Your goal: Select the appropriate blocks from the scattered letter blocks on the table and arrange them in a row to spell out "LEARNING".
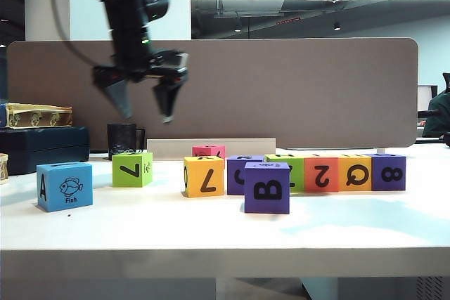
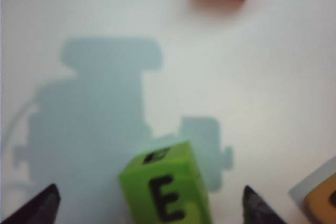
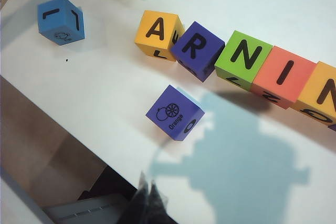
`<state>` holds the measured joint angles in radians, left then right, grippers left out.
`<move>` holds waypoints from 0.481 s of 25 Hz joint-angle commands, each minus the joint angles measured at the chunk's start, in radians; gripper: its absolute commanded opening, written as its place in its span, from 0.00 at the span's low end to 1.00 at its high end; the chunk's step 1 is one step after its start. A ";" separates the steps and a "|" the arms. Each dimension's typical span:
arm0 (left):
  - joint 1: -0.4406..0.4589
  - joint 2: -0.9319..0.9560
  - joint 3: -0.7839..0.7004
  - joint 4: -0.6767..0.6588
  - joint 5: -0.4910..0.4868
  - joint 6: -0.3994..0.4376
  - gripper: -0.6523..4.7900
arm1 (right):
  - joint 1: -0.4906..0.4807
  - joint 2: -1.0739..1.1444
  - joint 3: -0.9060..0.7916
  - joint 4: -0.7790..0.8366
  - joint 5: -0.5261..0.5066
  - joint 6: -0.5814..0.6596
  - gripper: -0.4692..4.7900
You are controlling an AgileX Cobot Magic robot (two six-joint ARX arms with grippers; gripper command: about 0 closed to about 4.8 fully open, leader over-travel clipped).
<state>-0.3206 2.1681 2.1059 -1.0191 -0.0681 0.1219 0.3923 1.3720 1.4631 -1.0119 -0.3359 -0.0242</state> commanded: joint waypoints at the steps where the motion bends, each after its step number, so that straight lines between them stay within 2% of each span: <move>1: 0.029 -0.005 -0.003 -0.073 0.080 -0.097 1.00 | 0.002 -0.004 0.005 0.007 -0.004 -0.003 0.09; 8: 0.040 -0.003 -0.003 -0.089 0.117 -0.117 1.00 | 0.002 -0.004 0.005 0.013 -0.004 -0.003 0.09; 12: 0.040 -0.003 -0.020 -0.106 0.115 -0.186 1.00 | 0.002 -0.004 0.005 0.005 -0.005 -0.003 0.09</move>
<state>-0.2821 2.1693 2.0892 -1.1118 0.0490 -0.0353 0.3927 1.3720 1.4631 -1.0107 -0.3363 -0.0246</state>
